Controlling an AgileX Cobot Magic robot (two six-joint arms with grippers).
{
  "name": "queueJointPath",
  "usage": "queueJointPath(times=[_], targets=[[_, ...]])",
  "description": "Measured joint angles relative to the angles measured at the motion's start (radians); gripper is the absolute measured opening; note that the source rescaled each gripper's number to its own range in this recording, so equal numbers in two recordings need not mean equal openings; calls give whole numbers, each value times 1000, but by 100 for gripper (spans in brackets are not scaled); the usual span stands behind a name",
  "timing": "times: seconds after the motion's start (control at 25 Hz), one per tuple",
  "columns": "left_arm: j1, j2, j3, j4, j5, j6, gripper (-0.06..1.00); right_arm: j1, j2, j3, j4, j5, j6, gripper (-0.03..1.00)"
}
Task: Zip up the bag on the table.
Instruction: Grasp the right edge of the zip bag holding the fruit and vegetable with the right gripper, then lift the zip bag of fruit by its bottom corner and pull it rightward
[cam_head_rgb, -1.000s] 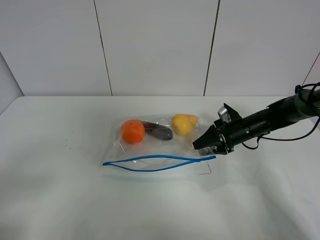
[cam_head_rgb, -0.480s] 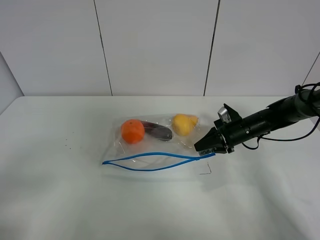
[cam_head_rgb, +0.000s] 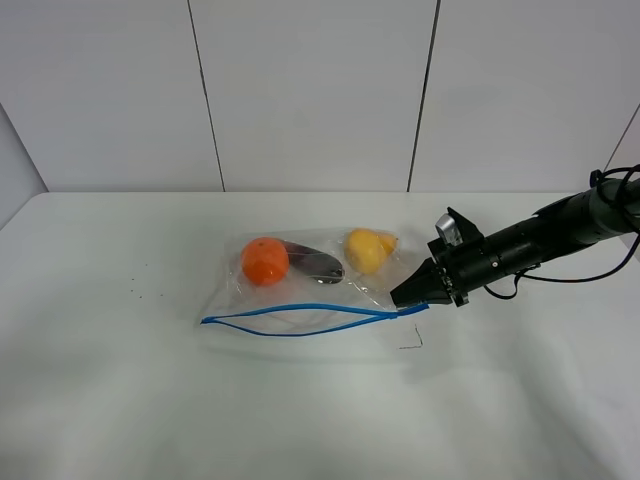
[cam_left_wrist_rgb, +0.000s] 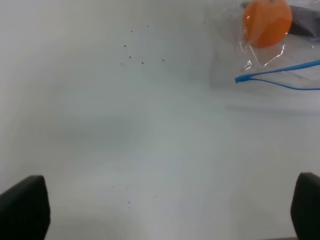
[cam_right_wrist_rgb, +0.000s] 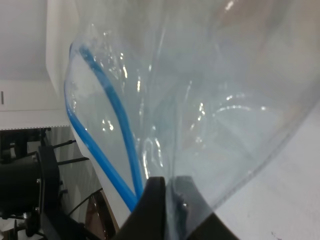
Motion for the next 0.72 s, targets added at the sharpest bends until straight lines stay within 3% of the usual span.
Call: queueJointPath(times=[0.72], targets=[[0, 0, 0, 0, 0, 0, 100, 0, 0, 0, -15, -20, 30, 0]])
